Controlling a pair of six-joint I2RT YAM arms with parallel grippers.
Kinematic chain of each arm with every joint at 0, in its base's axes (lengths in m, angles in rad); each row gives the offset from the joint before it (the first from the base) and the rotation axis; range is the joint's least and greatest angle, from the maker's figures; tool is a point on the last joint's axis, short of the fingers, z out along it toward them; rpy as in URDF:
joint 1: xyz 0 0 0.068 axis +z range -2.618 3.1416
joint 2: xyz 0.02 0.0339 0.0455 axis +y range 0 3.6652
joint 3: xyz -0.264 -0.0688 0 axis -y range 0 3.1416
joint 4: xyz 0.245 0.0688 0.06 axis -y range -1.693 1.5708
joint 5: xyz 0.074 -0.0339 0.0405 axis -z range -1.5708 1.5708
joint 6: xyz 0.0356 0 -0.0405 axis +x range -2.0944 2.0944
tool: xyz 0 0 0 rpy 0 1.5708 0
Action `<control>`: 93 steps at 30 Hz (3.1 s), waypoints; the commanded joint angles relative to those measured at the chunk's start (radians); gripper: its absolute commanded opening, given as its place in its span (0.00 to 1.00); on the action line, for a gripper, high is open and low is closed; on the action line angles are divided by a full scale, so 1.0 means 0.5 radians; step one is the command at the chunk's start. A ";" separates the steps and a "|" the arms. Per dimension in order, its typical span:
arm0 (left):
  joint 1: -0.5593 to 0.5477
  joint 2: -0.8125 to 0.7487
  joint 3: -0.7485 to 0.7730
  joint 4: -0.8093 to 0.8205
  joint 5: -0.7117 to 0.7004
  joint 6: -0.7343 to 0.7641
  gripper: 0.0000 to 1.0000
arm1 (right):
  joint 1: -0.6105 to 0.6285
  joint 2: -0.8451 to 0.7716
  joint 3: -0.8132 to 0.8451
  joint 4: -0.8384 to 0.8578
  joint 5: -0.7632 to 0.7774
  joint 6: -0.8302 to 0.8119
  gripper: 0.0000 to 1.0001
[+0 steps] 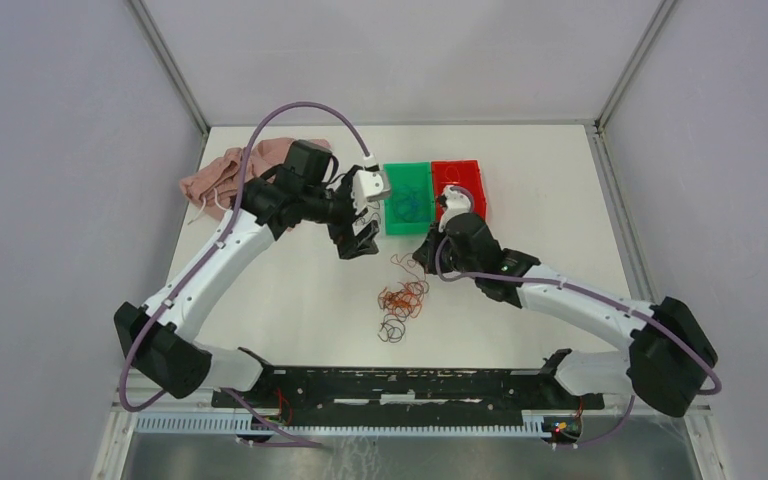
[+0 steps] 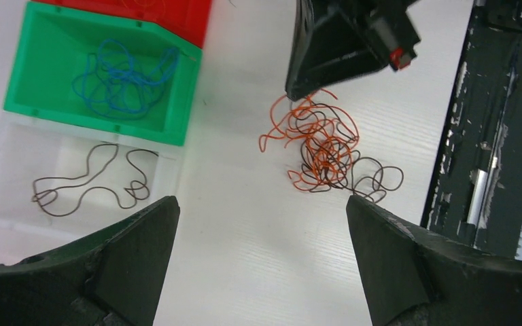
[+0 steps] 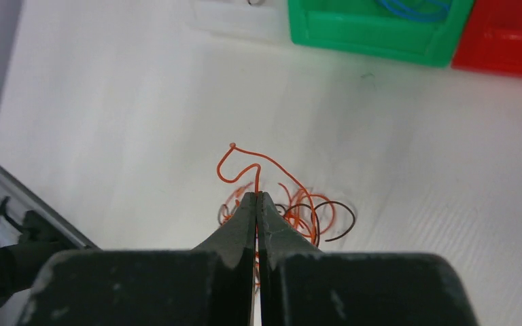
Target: Untangle the cables
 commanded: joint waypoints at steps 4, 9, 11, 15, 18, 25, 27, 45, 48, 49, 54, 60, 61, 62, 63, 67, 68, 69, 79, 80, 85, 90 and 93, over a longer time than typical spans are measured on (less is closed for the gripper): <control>-0.013 -0.164 -0.180 0.058 0.232 0.036 1.00 | -0.041 -0.306 0.032 0.333 -0.403 0.045 0.00; -0.039 -0.222 -0.203 0.107 0.280 0.079 1.00 | -0.044 -0.394 0.105 0.458 -0.637 0.112 0.00; -0.068 -0.252 -0.228 0.118 0.285 0.134 0.98 | -0.044 -0.431 0.106 0.534 -0.700 0.158 0.00; -0.128 -0.313 -0.294 0.114 0.308 0.255 0.93 | -0.044 -0.476 0.116 0.652 -0.788 0.231 0.00; -0.173 -0.346 -0.339 0.123 0.277 0.383 0.90 | -0.043 -0.483 0.115 0.716 -0.881 0.264 0.00; -0.247 -0.412 -0.458 0.295 0.140 0.510 0.73 | -0.044 -0.482 0.113 0.811 -1.025 0.317 0.00; -0.266 -0.411 -0.470 0.342 0.113 0.477 0.64 | -0.045 -0.483 0.112 0.837 -1.053 0.324 0.00; -0.323 -0.557 -0.193 0.442 0.234 0.187 0.03 | -0.202 -0.882 -0.154 0.742 -0.640 0.243 0.68; -0.338 -0.549 -0.088 0.438 0.260 0.154 0.03 | -0.212 -0.897 -0.189 0.735 -0.716 0.172 0.71; -0.342 -0.547 -0.053 0.436 0.266 0.140 0.03 | -0.212 -0.875 -0.192 0.764 -0.805 0.172 0.72; -0.374 -0.505 0.112 0.438 0.278 0.088 0.03 | -0.175 -0.671 -0.167 0.965 -1.063 0.203 0.78; -0.413 -0.459 0.255 0.456 0.235 0.076 0.03 | -0.072 -0.502 -0.148 1.121 -1.108 0.188 0.77; -0.418 -0.451 0.272 0.464 0.225 0.076 0.03 | -0.063 -0.483 -0.154 1.153 -1.104 0.196 0.77; -0.418 -0.443 0.294 0.469 0.218 0.076 0.03 | -0.060 -0.461 -0.154 1.172 -1.096 0.205 0.76; -0.421 -0.436 0.311 0.470 0.217 0.076 0.03 | -0.056 -0.441 -0.154 1.186 -1.087 0.214 0.75; -0.449 -0.398 0.422 0.481 0.217 0.041 0.03 | -0.050 -0.356 -0.160 1.227 -1.004 0.235 0.67; -0.458 -0.389 0.453 0.491 0.215 0.026 0.03 | -0.050 -0.333 -0.164 1.242 -0.976 0.247 0.65; -0.467 -0.380 0.480 0.500 0.209 0.013 0.03 | -0.050 -0.309 -0.172 1.266 -0.960 0.261 0.62; -0.497 -0.280 0.823 0.538 0.186 -0.098 0.03 | -0.032 -0.124 -0.446 1.497 -0.773 0.331 0.46; -0.503 -0.276 0.842 0.558 0.190 -0.122 0.03 | -0.032 -0.112 -0.477 1.504 -0.754 0.325 0.45; -0.506 -0.256 0.939 0.609 0.201 -0.199 0.03 | -0.029 -0.059 -0.578 1.538 -0.703 0.311 0.43; -0.505 -0.221 1.058 0.618 0.198 -0.224 0.03 | -0.029 -0.015 -0.643 1.543 -0.649 0.290 0.43; -0.506 -0.206 1.114 0.616 0.195 -0.221 0.03 | -0.027 0.004 -0.680 1.542 -0.622 0.284 0.40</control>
